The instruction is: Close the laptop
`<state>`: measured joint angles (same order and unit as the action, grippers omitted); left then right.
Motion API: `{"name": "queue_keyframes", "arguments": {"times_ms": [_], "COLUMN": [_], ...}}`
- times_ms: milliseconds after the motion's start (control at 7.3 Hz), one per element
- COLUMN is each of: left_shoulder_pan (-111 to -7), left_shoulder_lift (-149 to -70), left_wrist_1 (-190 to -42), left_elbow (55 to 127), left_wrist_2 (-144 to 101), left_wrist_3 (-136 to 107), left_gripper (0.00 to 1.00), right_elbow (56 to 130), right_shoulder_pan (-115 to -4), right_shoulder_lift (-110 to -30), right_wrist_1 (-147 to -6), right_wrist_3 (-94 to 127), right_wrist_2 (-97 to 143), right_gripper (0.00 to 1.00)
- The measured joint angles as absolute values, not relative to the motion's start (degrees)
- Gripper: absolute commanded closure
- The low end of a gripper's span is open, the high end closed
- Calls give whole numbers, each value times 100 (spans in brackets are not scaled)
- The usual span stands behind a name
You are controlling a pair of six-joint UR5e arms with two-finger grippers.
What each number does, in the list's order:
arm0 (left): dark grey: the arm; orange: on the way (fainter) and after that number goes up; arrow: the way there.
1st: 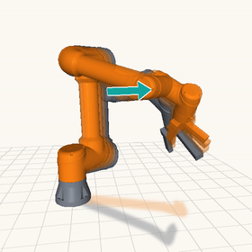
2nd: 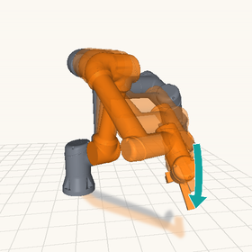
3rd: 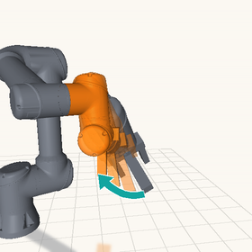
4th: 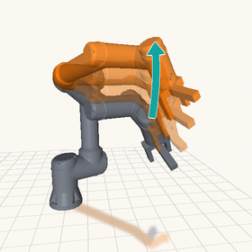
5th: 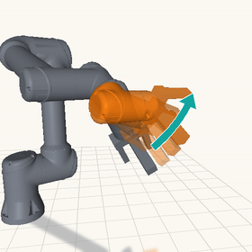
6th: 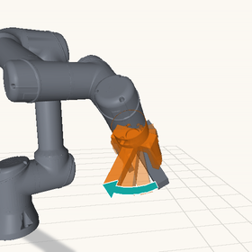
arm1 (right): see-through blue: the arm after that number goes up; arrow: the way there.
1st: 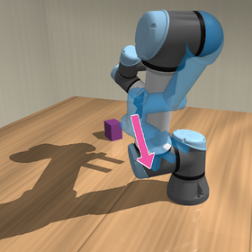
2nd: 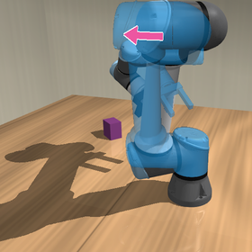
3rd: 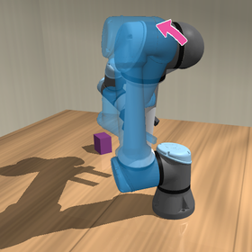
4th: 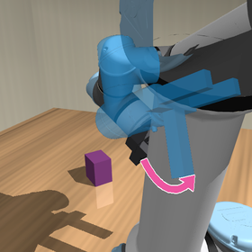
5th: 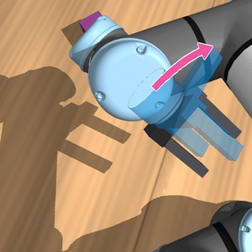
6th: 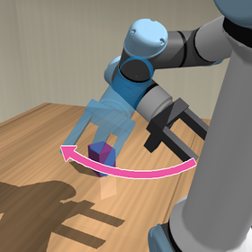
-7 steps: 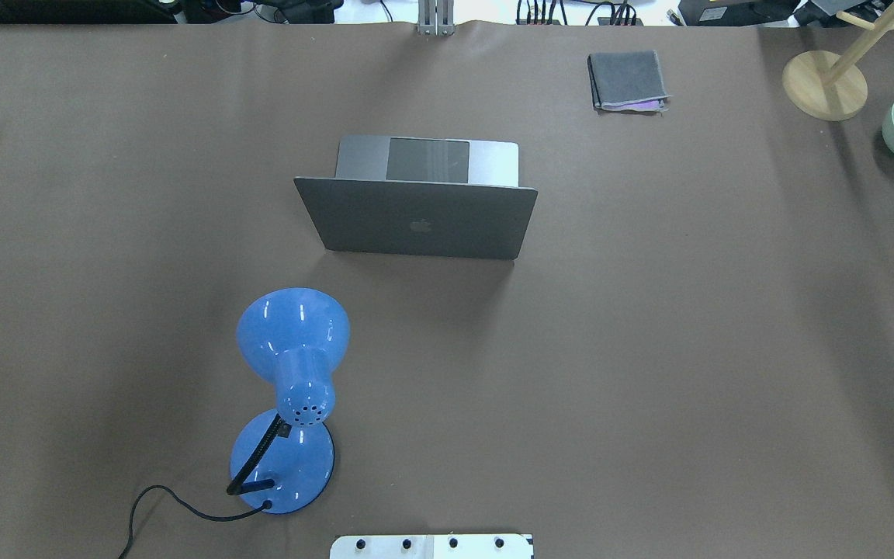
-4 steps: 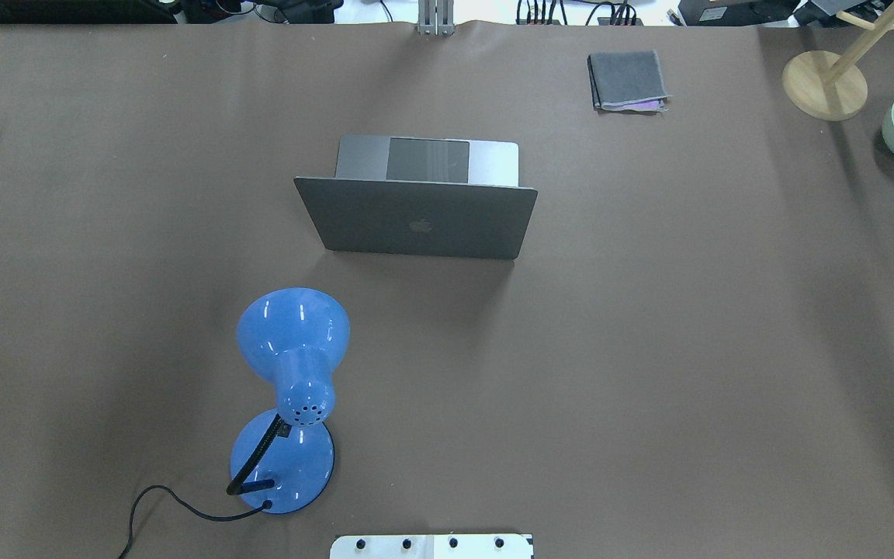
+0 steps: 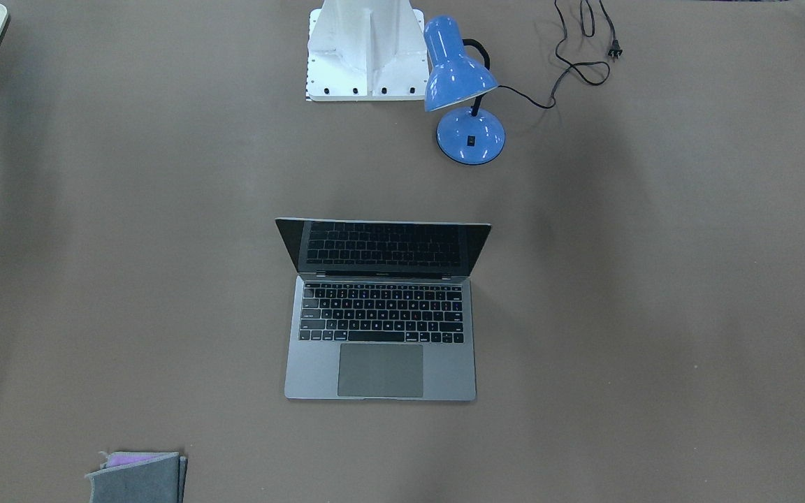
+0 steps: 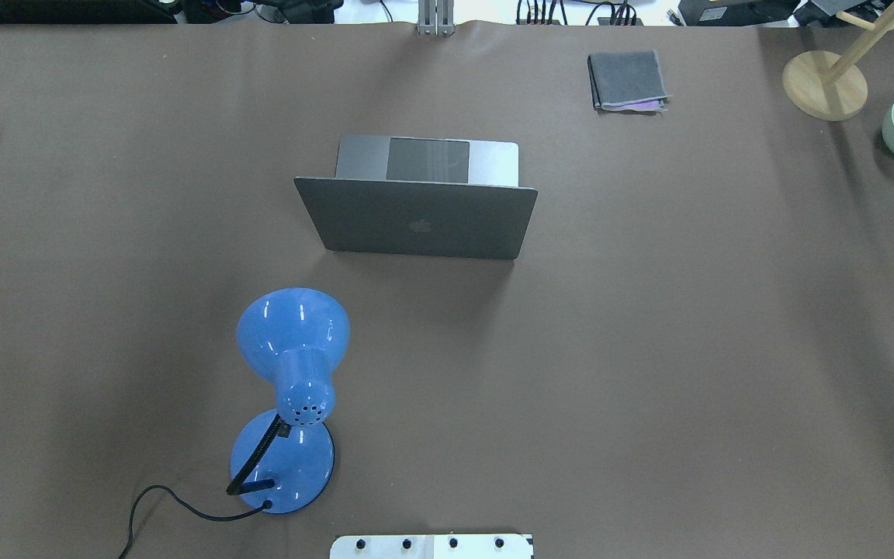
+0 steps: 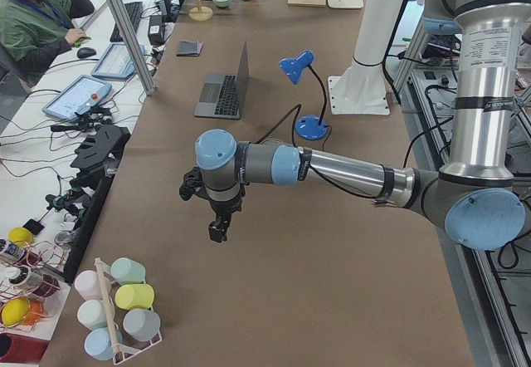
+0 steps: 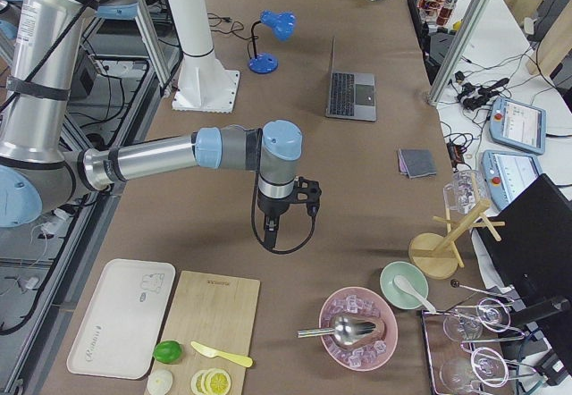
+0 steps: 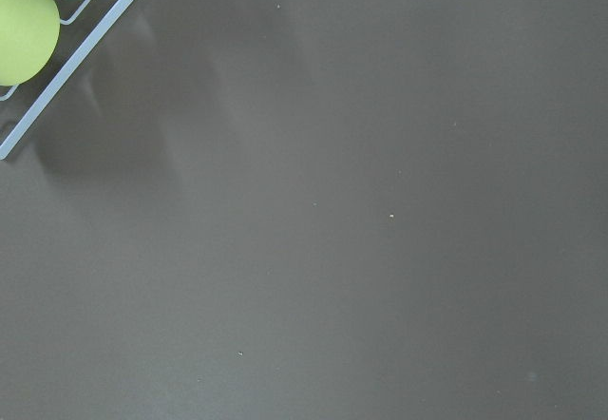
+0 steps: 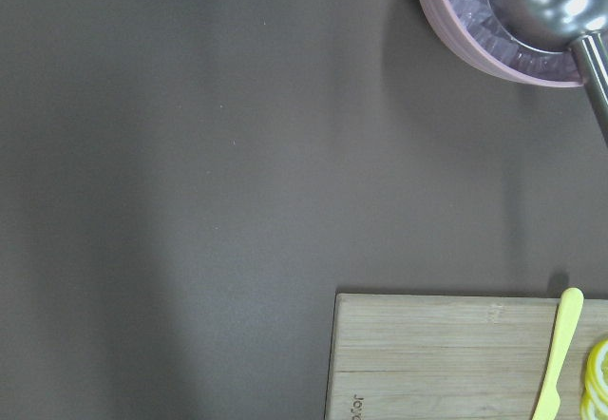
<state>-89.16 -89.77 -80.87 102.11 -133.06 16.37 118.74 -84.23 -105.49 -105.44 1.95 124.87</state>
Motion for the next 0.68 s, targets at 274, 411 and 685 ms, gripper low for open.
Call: {"name": "queue_keyframes", "arguments": {"times_ms": [274,411,685], "left_shoulder_pan": [-8920,-8921,-8921], "left_shoulder_lift": [-8984,-8988,-9030], "left_wrist_1": [-8090,-8100,-8131], "left_elbow": [10338,10429,10603], "left_wrist_2": [-13310,-13313,-13315], "left_wrist_3": [1633,1634,1639], "left_gripper": [1,1,1], "right_elbow": [11939,11993,12162], "right_shoulder_pan": [-8414,-8412,-8416], "right_shoulder_lift": [-10496,-10397,-10151], "right_wrist_1": [-10530,-10522,-10480], "right_wrist_3": [217,235,273], "right_wrist_2": [12570,12600,12607], "right_gripper": [0,0,0]}}
